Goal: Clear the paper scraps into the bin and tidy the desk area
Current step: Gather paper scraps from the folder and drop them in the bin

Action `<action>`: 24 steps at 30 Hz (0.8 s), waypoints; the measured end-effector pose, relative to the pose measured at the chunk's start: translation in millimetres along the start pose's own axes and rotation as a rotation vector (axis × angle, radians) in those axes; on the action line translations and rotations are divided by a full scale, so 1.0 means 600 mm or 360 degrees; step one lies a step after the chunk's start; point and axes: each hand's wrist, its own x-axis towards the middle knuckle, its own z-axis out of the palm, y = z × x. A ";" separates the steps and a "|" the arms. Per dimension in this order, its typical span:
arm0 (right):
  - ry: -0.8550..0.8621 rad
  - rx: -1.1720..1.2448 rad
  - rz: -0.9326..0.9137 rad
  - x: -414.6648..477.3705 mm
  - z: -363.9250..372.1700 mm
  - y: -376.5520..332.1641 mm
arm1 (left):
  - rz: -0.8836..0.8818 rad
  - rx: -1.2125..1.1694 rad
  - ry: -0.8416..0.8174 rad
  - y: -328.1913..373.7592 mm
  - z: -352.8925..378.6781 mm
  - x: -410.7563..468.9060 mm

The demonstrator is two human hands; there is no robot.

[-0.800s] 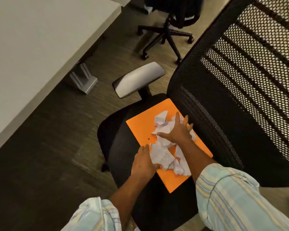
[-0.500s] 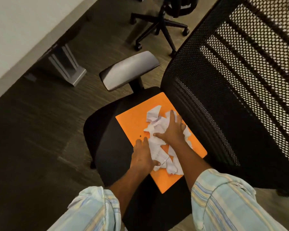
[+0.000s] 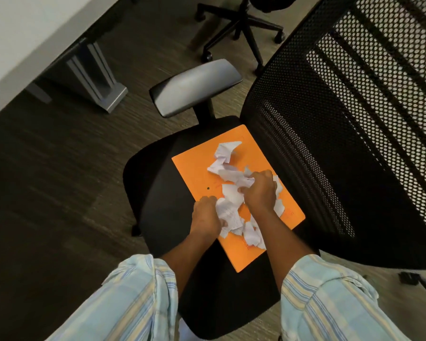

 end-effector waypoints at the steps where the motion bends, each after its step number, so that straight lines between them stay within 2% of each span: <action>1: -0.0010 0.0029 0.0016 -0.003 -0.003 0.001 | -0.0005 -0.0080 -0.0003 -0.001 -0.003 -0.002; 7: -0.0001 0.0173 0.0046 -0.039 -0.037 0.003 | 0.0033 -0.0290 -0.0012 0.006 -0.030 -0.032; 14: 0.0015 0.0370 0.0053 -0.088 -0.090 -0.003 | 0.0112 -0.0301 0.0062 0.018 -0.076 -0.082; 20: 0.0066 0.0519 -0.0011 -0.141 -0.122 -0.033 | 0.0118 -0.0326 0.0244 0.023 -0.128 -0.133; 24: -0.0013 0.0570 -0.0123 -0.190 -0.121 -0.064 | 0.0074 -0.0201 0.0427 0.024 -0.169 -0.169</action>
